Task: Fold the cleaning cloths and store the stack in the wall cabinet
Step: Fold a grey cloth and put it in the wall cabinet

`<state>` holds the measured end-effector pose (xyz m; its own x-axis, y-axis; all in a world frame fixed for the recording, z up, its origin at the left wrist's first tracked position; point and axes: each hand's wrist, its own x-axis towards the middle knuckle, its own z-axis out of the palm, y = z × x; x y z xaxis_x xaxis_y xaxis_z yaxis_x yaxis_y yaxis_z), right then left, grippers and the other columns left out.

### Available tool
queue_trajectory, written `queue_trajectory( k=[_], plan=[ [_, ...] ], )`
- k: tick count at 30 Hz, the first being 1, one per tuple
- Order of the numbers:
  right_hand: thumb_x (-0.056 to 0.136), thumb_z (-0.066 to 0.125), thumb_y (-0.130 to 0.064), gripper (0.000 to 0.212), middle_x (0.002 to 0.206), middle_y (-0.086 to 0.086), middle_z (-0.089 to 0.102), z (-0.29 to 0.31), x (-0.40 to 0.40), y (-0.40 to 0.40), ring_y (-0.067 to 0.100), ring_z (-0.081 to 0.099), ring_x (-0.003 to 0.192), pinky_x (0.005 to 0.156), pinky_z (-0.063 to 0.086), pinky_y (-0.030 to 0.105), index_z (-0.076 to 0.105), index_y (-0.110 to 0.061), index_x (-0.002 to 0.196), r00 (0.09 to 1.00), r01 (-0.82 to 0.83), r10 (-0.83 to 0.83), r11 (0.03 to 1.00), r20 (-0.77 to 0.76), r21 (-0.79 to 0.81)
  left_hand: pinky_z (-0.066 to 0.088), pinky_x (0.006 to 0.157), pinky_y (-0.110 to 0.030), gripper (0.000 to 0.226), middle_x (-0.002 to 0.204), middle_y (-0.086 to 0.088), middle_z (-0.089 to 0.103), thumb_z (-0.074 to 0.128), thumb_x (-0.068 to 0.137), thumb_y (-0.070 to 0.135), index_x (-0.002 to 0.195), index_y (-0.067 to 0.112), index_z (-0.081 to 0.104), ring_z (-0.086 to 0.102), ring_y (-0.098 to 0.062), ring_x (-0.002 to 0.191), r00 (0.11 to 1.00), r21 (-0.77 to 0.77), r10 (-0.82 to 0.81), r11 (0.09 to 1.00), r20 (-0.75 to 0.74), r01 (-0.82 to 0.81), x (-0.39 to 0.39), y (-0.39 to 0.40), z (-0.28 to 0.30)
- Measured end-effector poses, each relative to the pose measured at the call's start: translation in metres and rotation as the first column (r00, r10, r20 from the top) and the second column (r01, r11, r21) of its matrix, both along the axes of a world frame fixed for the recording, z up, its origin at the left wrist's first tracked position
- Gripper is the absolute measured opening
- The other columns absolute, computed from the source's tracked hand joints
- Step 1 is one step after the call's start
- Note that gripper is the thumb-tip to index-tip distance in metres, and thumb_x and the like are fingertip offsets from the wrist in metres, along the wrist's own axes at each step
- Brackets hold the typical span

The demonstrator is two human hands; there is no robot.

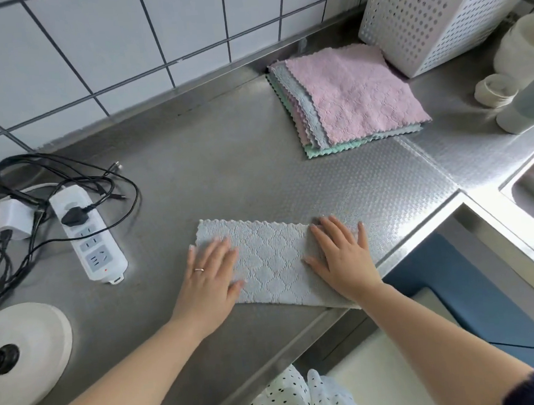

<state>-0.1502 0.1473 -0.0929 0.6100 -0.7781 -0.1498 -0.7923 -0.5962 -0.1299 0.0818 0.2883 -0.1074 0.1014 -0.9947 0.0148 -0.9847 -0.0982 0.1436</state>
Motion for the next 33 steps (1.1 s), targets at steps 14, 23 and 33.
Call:
queue_trajectory(
  k=[14,23,33],
  plan=[
    [0.091,0.052,-0.023,0.02,0.112,0.0,0.061,0.019,0.077,-0.025,0.025,0.052,0.107,0.088,0.036,0.035,0.066,-0.025,0.106,0.995,-0.027,0.018,0.996,0.094,0.088,0.034,0.08,-0.029,0.011,0.082,0.014,0.056,0.053,0.077,0.031,0.072,0.032,0.063,0.056,-0.011,0.077,0.974,-0.107,-0.123,0.989,-0.19,0.104,-0.055,0.002,0.017],
    [0.09,0.057,-0.035,0.016,0.102,-0.002,0.064,0.026,0.039,-0.001,0.022,0.056,0.102,0.087,0.037,0.033,0.063,-0.022,0.098,0.999,0.029,-0.037,0.981,0.034,0.194,0.033,0.084,-0.032,0.01,0.082,0.01,0.059,0.056,0.077,0.03,0.075,0.031,0.066,0.059,-0.017,0.078,0.994,-0.074,-0.019,0.997,-0.105,0.011,-0.016,0.026,0.021],
    [0.09,0.057,-0.038,0.017,0.102,-0.006,0.058,0.023,0.0,0.054,0.018,0.052,0.102,0.092,0.04,0.033,0.062,-0.024,0.097,0.999,-0.051,0.049,0.985,0.02,0.163,0.03,0.085,-0.03,0.019,0.086,0.009,0.062,0.077,0.066,0.014,0.075,0.028,0.067,0.06,-0.019,0.084,0.995,-0.046,-0.061,0.997,-0.075,0.058,-0.001,0.025,0.03]
  ],
)
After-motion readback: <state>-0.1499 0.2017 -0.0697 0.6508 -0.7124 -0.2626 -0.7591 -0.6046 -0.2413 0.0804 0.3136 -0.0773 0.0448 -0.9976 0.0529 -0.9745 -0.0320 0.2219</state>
